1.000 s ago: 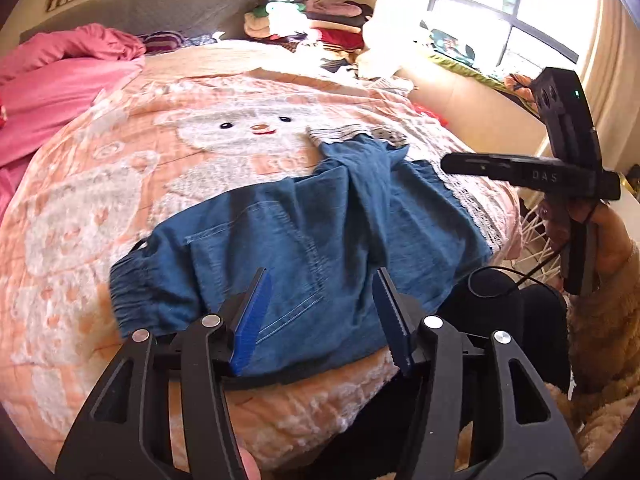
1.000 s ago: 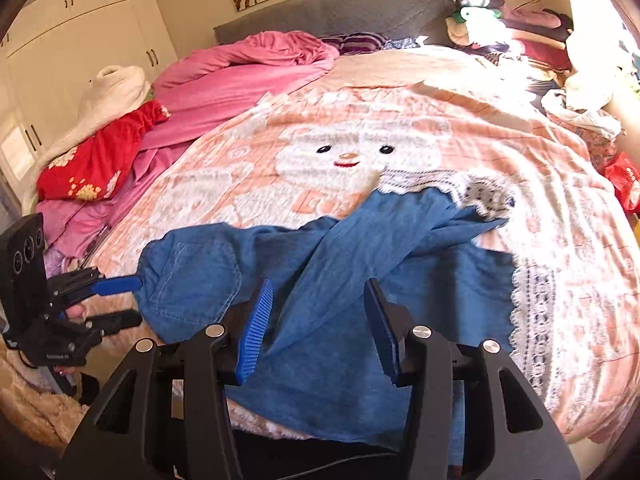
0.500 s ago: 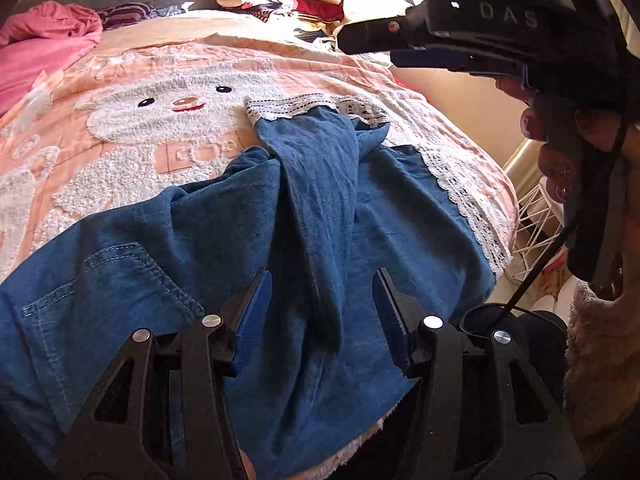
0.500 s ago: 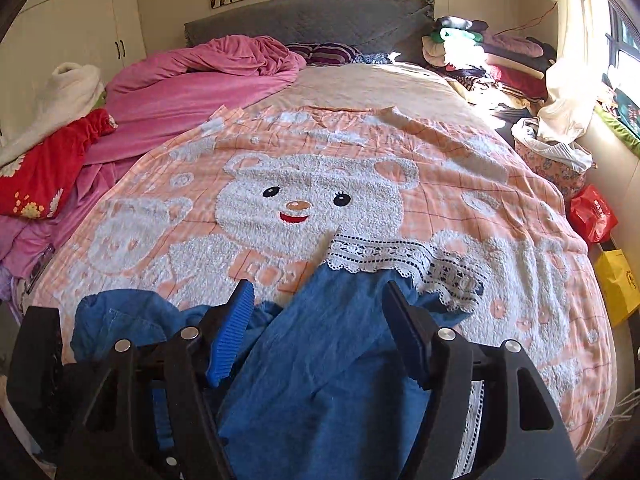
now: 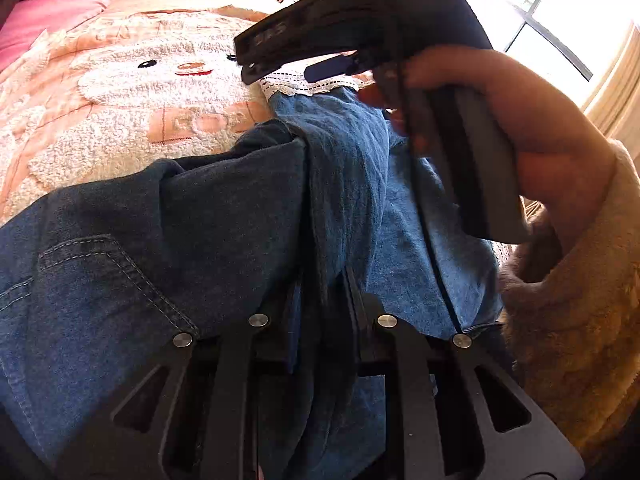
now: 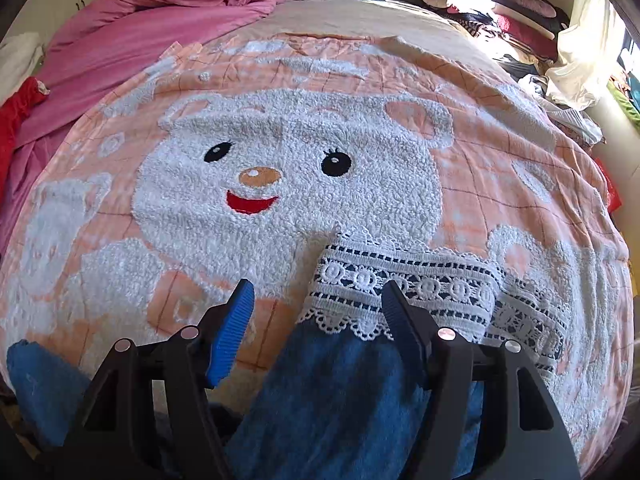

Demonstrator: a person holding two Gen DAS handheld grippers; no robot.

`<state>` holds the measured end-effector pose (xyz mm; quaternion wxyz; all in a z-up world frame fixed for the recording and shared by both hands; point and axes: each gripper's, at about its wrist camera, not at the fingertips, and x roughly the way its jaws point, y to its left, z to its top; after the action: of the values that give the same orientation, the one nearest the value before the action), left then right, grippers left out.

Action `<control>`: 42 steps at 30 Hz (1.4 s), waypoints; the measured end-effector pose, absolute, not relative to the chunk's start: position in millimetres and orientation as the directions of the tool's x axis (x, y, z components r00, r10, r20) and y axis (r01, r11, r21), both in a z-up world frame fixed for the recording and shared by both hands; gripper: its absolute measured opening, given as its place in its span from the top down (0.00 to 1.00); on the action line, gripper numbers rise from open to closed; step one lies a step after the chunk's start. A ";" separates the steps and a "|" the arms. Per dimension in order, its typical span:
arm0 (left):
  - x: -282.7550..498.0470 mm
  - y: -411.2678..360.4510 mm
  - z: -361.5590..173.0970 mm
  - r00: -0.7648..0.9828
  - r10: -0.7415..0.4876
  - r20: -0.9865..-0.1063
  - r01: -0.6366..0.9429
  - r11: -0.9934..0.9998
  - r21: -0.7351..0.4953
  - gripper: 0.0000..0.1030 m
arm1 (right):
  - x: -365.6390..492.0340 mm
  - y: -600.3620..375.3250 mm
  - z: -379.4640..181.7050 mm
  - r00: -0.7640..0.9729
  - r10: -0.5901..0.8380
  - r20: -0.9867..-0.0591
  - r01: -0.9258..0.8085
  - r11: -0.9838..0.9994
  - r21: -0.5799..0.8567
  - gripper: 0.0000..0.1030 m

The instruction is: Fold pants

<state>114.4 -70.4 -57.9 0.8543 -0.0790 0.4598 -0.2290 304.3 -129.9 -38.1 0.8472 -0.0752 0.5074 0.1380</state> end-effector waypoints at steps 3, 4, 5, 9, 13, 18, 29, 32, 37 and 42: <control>114.4 -70.9 -58.2 0.473 -0.464 -0.749 0.317 0.883 -0.347 0.88 | 315.8 -127.1 -55.0 0.429 0.098 -0.898 -0.292 0.956 -0.035 0.49; 115.0 -71.0 -58.3 0.473 -0.464 -0.749 0.316 0.883 -0.347 0.88 | 318.3 -129.5 -59.9 0.421 0.085 -0.903 -0.281 0.959 -0.041 0.61; 115.8 -71.0 -58.3 0.473 -0.463 -0.749 0.315 0.883 -0.347 0.90 | 319.6 -131.8 -62.4 0.425 0.077 -0.902 -0.276 0.960 -0.048 0.65; 119.0 -68.5 -58.5 0.471 -0.464 -0.750 0.312 0.883 -0.350 0.93 | 313.9 -141.8 -53.9 0.457 0.118 -0.882 -0.295 0.955 -0.025 0.90; 121.1 -68.3 -53.5 0.475 -0.462 -0.749 0.316 0.884 -0.345 0.95 | 299.5 -170.1 -29.1 0.486 0.240 -0.840 -0.276 0.954 0.113 0.90; 117.0 -69.0 -37.4 0.501 -0.462 -0.732 0.334 0.883 -0.329 0.97 | 265.6 -219.4 18.5 0.544 0.362 -0.757 -0.246 0.931 0.268 0.90; 80.7 -73.2 -3.0 0.549 -0.491 -0.677 0.429 0.860 -0.276 0.97 | 121.7 -308.5 111.2 0.678 0.410 -0.610 -0.244 0.909 0.339 0.90; 68.4 -77.2 2.4 0.541 -0.499 -0.677 0.462 0.849 -0.257 0.97 | 81.9 -332.2 105.1 0.689 0.391 -0.610 -0.187 0.909 0.372 0.90; 57.2 -86.5 -11.3 0.510 -0.484 -0.712 0.502 0.839 -0.211 0.97 | 43.9 -363.0 50.9 0.639 0.372 -0.674 -0.057 0.896 0.441 0.90; 53.4 -92.5 -31.5 0.474 -0.454 -0.754 0.527 0.833 -0.170 0.96 | 35.0 -368.9 -8.3 0.555 0.364 -0.748 0.038 0.887 0.461 0.90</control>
<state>53.4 -92.5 -31.5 0.8575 0.0429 0.4256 -0.2859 35.0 -368.9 -8.3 0.8545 0.2179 0.4619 0.0954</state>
